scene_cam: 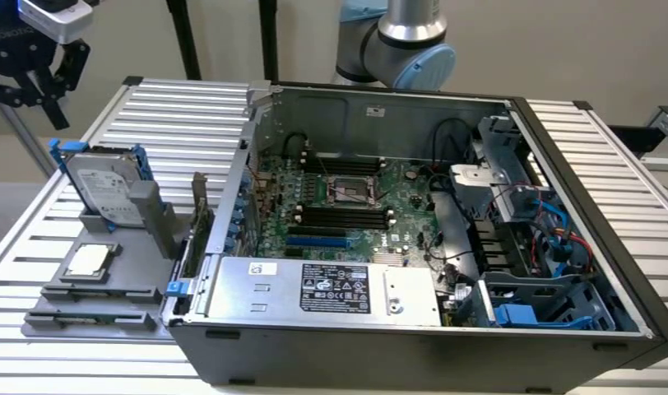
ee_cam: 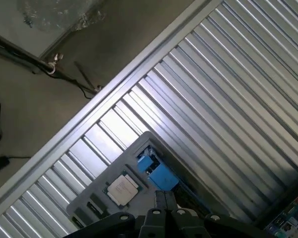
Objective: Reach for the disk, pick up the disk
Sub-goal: 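Pick up the disk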
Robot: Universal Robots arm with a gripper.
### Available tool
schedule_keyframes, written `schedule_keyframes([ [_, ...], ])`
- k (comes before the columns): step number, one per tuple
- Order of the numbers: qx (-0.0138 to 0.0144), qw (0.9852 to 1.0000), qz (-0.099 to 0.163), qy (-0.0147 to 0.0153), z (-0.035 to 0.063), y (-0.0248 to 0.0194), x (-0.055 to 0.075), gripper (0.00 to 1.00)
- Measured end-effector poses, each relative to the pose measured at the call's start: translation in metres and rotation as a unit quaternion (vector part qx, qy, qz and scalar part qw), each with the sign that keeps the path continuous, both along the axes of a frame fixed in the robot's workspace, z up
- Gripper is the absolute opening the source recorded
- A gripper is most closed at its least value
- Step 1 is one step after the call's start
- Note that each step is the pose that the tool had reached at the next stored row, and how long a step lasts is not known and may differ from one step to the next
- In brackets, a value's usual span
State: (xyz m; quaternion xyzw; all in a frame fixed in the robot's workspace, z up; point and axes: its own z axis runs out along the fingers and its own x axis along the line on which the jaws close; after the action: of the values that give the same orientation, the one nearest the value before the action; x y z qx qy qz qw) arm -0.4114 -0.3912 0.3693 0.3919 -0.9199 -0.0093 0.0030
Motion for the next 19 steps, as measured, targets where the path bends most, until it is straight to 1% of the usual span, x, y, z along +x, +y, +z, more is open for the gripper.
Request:
schedule_keyframes([
  [3, 0.0, 0.9996, 0.027, 0.0, 0.0, 0.0, 0.0, 0.11],
  [5, 0.0, 0.999, 0.045, 0.0, 0.0, 0.0, 0.0, 0.11],
  [9, 0.0, 0.9967, 0.082, 0.0, -0.0003, 0.0, 0.0, 0.11],
  [11, 0.0, 0.995, 0.1, 0.0, -0.0004, 0.0, 0.0, 0.11],
  [14, 0.0, 0.9919, 0.127, -0.0001, -0.0006, 0.0, 0.0, 0.11],
  [16, 0.0, 0.9894, 0.145, 0.0, -0.0008, 0.0, 0.0, 0.11],
  [19, 0.0, 0.9851, 0.172, 0.0001, -0.0014, 0.0, 0.0001, 0.11],
])
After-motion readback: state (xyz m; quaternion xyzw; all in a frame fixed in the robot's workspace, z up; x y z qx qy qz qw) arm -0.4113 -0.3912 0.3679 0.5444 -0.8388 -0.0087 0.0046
